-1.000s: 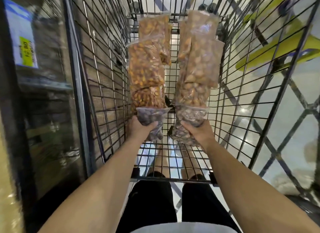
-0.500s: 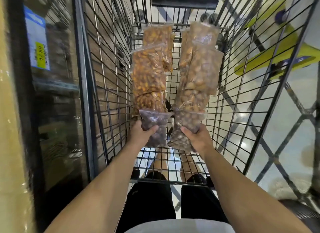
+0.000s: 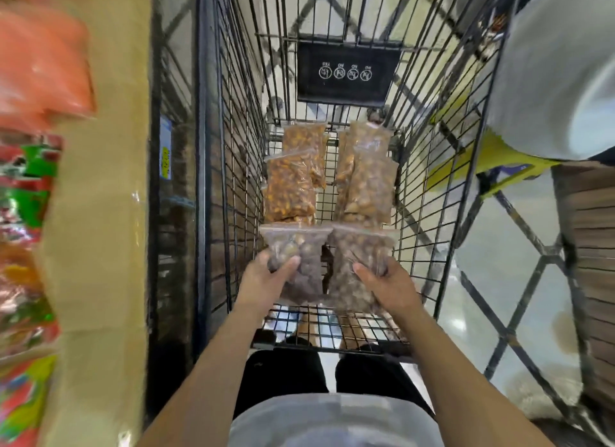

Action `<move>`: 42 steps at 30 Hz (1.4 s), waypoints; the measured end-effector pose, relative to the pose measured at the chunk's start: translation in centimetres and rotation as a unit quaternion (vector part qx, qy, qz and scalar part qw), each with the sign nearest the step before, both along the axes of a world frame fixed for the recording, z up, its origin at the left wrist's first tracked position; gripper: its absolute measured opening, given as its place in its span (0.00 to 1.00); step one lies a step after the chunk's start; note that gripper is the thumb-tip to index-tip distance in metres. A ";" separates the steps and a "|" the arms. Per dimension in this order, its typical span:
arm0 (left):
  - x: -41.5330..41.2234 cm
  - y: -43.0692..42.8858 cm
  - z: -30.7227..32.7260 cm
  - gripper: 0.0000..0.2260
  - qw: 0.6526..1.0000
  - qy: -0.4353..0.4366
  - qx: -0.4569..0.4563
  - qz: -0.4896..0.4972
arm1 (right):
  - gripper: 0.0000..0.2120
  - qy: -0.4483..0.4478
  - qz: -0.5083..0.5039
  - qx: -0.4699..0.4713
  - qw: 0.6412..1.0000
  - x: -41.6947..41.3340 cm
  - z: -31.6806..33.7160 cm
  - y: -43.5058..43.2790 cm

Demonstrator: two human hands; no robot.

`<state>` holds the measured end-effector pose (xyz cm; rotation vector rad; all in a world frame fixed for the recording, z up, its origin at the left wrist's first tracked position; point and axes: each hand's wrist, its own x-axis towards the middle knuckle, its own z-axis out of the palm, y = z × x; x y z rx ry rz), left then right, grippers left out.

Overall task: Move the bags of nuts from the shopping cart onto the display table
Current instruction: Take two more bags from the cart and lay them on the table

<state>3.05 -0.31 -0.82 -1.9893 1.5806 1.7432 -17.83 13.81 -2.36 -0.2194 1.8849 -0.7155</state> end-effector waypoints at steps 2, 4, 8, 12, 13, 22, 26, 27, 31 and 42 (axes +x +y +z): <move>-0.3 -0.6 2.4 0.10 0.999 0.029 -0.020 0.013 | 0.28 0.010 0.013 -0.014 1.000 -0.6 2.6 -0.9; -0.6 -1.3 4.7 0.17 0.997 0.057 -0.039 0.023 | 0.15 0.032 0.023 -0.039 0.998 -1.2 4.7 -1.8; -0.2 -2.7 9.3 0.12 0.990 0.093 -0.098 0.040 | 0.26 0.059 0.035 -0.097 0.993 -1.2 9.1 -4.0; 1.3 -3.7 12.8 0.13 0.978 0.136 -0.127 0.096 | 0.27 0.051 0.033 -0.145 0.988 -0.9 13.4 -6.2; 1.7 -3.8 13.7 0.13 0.974 0.143 -0.140 0.106 | 0.31 0.054 0.038 -0.153 0.986 -0.7 14.3 -6.8; 4.7 -2.3 21.9 0.08 0.933 0.129 -0.268 0.202 | 0.20 0.083 0.181 -0.238 0.951 0.9 22.7 -10.7; 5.9 0.5 25.5 0.17 0.908 0.151 -0.298 0.252 | 0.11 0.084 0.240 -0.272 0.928 1.5 25.4 -11.0; 6.4 1.4 26.0 0.20 0.899 0.151 -0.309 0.270 | 0.12 0.085 0.255 -0.279 0.922 1.8 26.0 -11.0; 8.4 5.4 28.3 0.25 0.865 0.116 -0.361 0.330 | 0.20 0.071 0.286 -0.313 0.903 3.2 28.2 -11.0; 15.7 18.1 33.2 0.18 0.769 0.059 -0.425 0.473 | 0.19 0.028 0.432 -0.368 0.823 12.2 33.3 -8.3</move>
